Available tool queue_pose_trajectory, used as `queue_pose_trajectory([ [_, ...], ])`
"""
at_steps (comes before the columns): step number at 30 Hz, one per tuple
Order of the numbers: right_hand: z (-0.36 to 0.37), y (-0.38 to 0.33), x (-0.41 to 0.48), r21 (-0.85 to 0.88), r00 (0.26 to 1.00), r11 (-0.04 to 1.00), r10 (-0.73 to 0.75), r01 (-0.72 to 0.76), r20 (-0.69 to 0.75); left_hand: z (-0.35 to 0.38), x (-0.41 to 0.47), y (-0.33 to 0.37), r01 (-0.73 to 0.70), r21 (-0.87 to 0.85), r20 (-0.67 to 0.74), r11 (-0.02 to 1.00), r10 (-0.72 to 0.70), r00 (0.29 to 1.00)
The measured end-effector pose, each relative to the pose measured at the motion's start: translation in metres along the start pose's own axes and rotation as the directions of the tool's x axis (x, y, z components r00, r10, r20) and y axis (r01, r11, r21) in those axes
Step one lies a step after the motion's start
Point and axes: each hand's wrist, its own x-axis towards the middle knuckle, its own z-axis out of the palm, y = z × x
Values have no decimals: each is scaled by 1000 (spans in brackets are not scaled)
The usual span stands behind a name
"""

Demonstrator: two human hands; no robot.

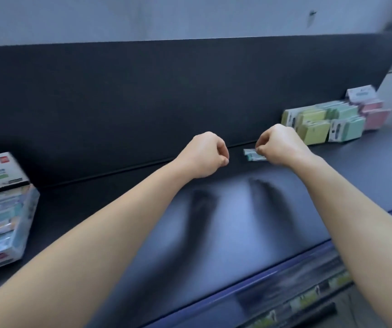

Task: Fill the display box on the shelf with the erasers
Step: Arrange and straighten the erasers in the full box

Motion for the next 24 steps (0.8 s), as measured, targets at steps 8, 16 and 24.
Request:
queue_pose_trajectory([
  [8,-6,65,59,22,980,993,-117,115,161,66,74,36,174,5,-48,985,-174,984],
  [16,8,84,92,103,915,969,-246,225,320,93,97,43,259,73,-38,963,-257,966],
  [24,19,75,105,146,874,958,-285,247,394,82,85,40,321,91,27,943,-324,946],
])
